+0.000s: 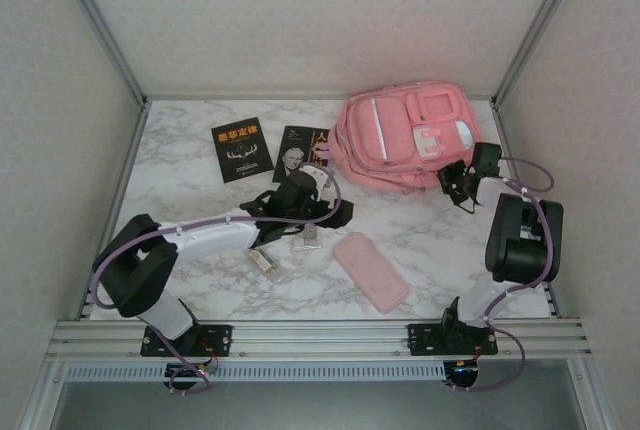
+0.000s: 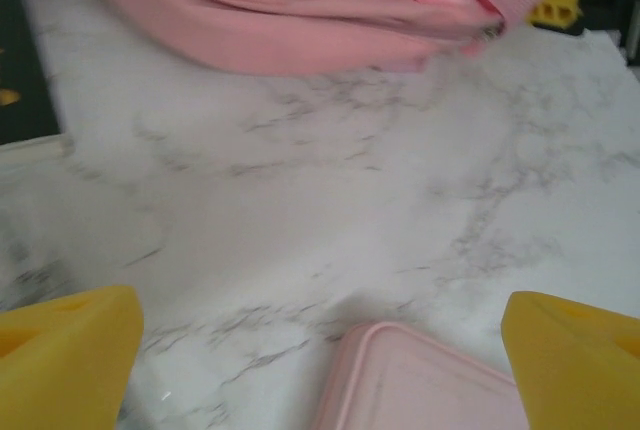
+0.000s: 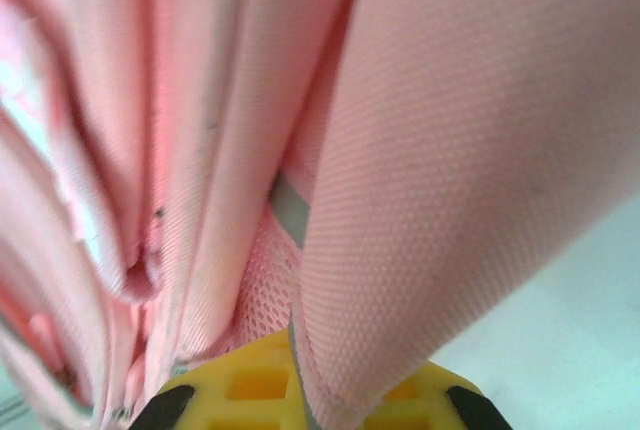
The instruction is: Pack the student bag
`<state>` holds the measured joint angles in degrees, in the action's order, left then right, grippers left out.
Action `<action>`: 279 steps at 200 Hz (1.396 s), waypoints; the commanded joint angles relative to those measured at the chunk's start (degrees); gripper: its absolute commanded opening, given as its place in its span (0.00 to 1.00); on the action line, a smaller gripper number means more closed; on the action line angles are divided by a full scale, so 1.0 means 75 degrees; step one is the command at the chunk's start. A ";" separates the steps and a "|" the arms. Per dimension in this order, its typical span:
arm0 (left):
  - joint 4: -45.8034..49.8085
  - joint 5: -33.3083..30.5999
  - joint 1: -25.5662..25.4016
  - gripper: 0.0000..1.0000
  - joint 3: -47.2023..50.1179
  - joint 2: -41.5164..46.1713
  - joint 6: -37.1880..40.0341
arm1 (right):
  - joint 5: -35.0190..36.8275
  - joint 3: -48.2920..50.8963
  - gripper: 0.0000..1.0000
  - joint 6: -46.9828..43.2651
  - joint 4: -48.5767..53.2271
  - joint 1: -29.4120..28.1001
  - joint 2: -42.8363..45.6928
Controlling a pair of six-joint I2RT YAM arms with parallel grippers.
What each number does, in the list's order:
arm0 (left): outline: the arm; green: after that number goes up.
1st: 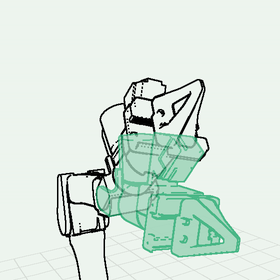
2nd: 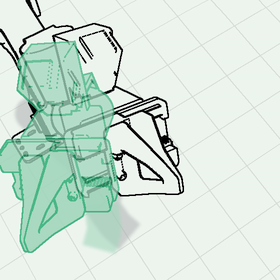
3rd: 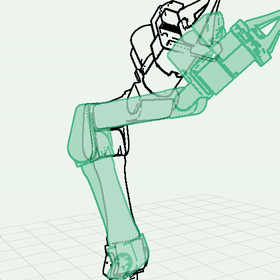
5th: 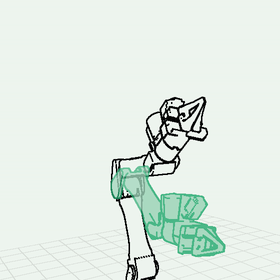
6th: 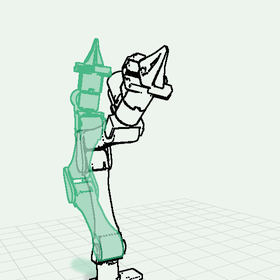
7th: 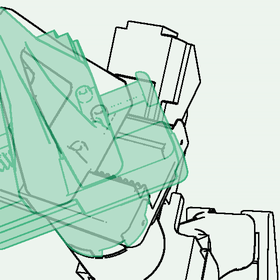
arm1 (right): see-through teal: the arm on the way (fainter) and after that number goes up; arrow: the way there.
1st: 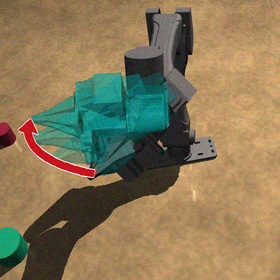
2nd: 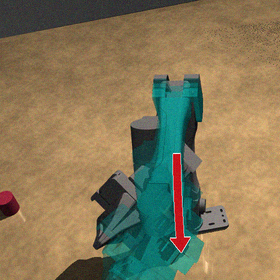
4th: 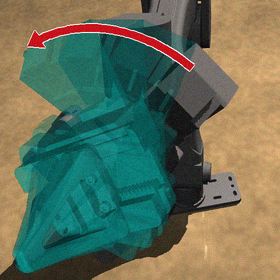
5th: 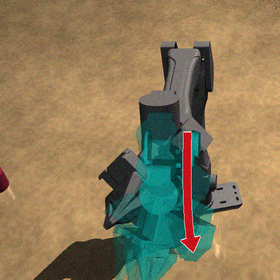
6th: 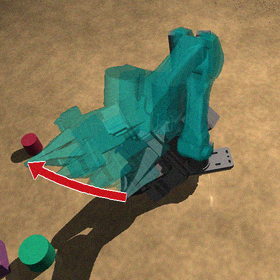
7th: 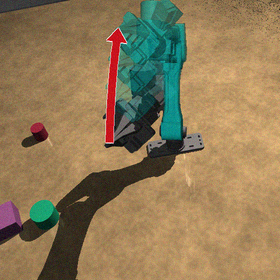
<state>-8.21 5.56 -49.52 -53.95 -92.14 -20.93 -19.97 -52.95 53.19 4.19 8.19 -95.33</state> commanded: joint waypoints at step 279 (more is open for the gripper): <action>0.0444 -0.1279 -0.0329 0.44 -0.6086 -0.4963 0.0934 | -0.1335 0.0381 0.00 0.1651 -0.0395 -0.1592 0.2257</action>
<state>-1.45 0.97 -52.82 -96.60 -127.15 -14.00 -22.70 -50.00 63.99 3.90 -2.66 -81.56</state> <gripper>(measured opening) 0.505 0.065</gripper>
